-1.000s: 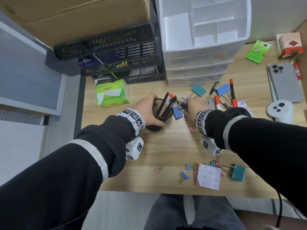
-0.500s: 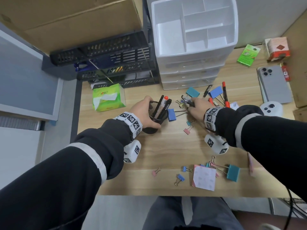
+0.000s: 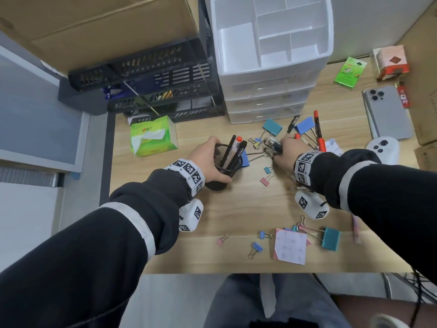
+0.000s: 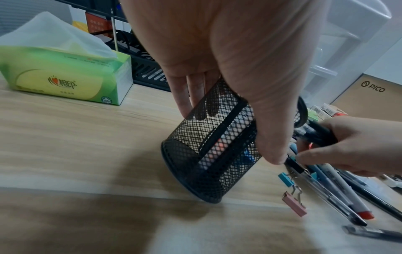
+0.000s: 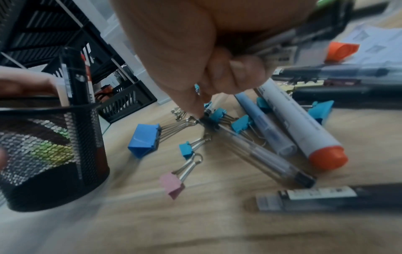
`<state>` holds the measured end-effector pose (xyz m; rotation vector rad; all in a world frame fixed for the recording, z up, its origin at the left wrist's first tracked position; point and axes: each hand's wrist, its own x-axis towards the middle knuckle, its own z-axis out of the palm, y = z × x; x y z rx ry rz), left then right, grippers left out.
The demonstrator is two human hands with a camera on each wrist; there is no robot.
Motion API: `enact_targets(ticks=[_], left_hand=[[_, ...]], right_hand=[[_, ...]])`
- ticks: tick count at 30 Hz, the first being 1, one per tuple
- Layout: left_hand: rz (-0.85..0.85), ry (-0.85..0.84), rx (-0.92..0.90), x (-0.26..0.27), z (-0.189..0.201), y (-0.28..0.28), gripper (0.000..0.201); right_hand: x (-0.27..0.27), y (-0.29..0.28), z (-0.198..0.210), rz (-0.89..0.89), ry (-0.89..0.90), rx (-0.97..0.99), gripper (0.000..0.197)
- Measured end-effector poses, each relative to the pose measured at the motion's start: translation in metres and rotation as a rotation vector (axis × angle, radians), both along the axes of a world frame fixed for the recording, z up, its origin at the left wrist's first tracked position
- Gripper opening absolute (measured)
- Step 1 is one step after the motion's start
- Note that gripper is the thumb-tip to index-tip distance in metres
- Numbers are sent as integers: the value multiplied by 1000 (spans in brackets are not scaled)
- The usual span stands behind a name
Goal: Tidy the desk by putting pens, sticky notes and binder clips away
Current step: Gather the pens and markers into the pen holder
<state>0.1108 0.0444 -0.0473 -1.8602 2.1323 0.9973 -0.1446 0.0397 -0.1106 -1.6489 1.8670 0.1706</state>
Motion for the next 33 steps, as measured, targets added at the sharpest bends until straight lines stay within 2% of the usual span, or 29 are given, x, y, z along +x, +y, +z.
enact_targets(ticks=[5,8,10,13,17,20,22,29,31,33], left_hand=[[9,8,-5,2,0,6,97],[14,8,-17,4,0,10,96],[16,1,-18,5,0,14,95],[6,-25,-9,4,2,19,97],[30,-59,12,3,6,21,102],[56,-100,27,2,10,22,102],[50,-139,41,1,12,22,101],[-22,-188,95,-7,19,28,105],[-42,-157,103,-12,18,30,104],[-44,-116,108,-18,18,31,101]], right_hand=[[5,12,-6,114,167,26,24],[8,16,-7,128,147,74,17],[9,19,-5,90,101,75,24],[10,23,4,-21,-72,38,27],[13,22,26,-180,-333,-44,10],[17,17,43,-388,-597,-82,6],[23,15,56,-488,-709,-44,10],[52,10,96,-767,-1334,87,9],[62,11,102,-821,-1425,86,12],[70,13,103,-848,-1423,26,4]])
